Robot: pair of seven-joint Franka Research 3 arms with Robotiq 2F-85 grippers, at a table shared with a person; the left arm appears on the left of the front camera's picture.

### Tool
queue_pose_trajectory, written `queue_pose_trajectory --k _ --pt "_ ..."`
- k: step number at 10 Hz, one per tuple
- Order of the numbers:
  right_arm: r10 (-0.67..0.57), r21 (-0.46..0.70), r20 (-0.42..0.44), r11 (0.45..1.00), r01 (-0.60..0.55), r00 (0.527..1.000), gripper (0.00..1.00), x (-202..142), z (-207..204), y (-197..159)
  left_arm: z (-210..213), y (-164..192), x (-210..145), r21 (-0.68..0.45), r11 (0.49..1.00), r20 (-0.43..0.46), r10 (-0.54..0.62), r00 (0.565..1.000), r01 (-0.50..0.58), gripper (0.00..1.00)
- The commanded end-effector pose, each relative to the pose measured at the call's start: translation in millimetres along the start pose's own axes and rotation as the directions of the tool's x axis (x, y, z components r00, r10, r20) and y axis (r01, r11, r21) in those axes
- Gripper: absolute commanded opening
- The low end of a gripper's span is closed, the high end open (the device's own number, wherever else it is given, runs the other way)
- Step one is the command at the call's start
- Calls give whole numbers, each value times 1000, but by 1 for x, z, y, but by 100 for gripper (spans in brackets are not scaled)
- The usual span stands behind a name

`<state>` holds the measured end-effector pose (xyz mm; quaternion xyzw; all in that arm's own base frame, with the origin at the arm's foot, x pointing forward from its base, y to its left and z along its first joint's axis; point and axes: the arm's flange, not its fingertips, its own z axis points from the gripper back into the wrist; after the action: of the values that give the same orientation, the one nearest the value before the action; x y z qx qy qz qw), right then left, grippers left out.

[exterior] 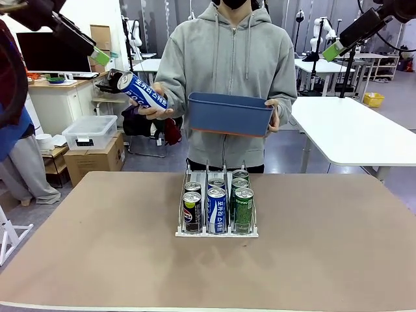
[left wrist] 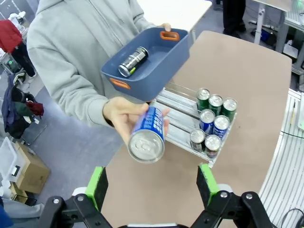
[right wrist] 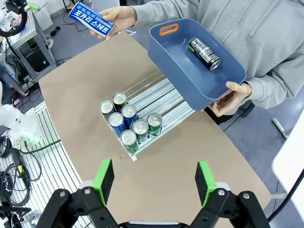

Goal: Fill the beverage cans into the dispenser.
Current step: Pick up the Ionic drink handed by the human.

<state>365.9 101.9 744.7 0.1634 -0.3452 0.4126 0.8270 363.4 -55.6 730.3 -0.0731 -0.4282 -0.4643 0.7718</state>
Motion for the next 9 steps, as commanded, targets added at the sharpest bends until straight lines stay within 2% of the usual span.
queue_pose_trajectory --k 1,4,6,7,9 --pt "-1 7 -5 1000 1 1000 91 -1 1 0 -21 -1 -2 -34 999 55 0 998 2 100" --pt "-1 7 -5 1000 1 1000 91 -1 1 0 -49 16 -3 -119 993 96 27 995 -16 100" --pt "-1 7 -5 1000 1 1000 91 -1 1 0 -64 22 -6 -113 993 101 36 994 -24 100" --pt "-1 7 -5 1000 1 1000 91 -1 1 0 -52 8 -4 -103 994 61 35 998 -29 100" --pt "-1 7 -5 1000 1 1000 91 -1 1 0 -52 8 -4 -103 994 61 35 998 -29 100"
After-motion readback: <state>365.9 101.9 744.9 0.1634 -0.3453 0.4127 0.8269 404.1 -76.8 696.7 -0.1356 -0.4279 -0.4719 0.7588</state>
